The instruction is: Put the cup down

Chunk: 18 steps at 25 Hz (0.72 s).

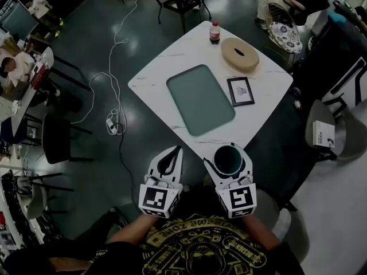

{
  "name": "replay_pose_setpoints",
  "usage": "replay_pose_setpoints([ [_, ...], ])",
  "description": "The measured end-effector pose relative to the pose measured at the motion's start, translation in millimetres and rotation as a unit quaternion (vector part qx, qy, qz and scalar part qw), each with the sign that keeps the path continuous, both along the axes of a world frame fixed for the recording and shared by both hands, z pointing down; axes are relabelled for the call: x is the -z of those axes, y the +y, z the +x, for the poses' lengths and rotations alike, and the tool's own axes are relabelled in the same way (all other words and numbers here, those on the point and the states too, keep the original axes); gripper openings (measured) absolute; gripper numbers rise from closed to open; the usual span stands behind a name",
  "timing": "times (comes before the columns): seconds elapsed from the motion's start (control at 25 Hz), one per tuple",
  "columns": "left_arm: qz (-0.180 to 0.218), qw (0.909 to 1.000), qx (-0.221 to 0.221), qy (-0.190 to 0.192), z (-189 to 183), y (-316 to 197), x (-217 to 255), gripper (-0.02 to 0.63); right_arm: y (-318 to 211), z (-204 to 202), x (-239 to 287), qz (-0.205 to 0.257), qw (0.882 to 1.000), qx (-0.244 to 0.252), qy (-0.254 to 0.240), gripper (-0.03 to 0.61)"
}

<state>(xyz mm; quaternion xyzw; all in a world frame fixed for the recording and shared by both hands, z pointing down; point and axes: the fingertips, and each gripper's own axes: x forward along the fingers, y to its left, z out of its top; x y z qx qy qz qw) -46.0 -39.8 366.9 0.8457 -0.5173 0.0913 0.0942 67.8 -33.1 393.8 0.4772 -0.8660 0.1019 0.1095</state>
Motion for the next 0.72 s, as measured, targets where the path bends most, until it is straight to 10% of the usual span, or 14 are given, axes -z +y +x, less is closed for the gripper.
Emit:
replay_pose_setpoints([
  [0.72, -0.001, 0.9998, 0.018, -0.009, 8.4, -34.2, -9.5, 0.011, -46.2, -0.4, -4.4, 0.013, 0.999, 0.032, 0.012, 0.379],
])
